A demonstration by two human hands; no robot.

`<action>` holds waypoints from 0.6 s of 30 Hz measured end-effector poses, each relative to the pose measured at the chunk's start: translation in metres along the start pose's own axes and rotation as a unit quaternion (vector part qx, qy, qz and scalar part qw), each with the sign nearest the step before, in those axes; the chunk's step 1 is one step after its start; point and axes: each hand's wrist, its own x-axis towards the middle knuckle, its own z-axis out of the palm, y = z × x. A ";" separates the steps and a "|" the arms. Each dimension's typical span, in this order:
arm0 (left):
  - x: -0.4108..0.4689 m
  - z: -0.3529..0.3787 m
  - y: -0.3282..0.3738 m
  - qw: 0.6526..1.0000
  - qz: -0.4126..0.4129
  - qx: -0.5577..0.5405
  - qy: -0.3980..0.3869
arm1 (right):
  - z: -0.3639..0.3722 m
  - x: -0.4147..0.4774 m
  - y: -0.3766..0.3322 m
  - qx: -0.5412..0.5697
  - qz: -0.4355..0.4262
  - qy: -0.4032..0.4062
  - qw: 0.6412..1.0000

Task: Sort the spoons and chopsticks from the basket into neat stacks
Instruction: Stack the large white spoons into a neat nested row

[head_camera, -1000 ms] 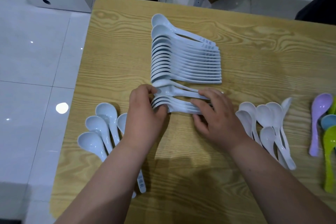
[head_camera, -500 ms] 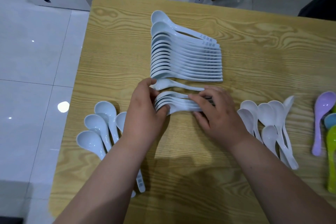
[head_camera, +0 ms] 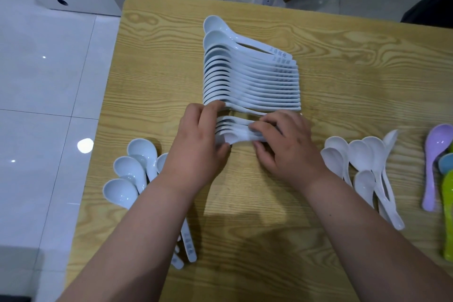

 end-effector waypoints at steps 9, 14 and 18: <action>0.000 0.000 0.000 0.999 -0.002 0.040 0.014 | 0.005 -0.004 0.001 -0.011 0.009 0.014 1.000; 0.010 -0.001 -0.005 0.998 -0.024 0.051 0.042 | 0.010 0.009 0.005 -0.017 0.024 0.001 1.000; 0.020 -0.002 -0.012 0.996 -0.013 0.072 0.054 | 0.012 0.015 0.009 -0.004 0.030 -0.045 0.999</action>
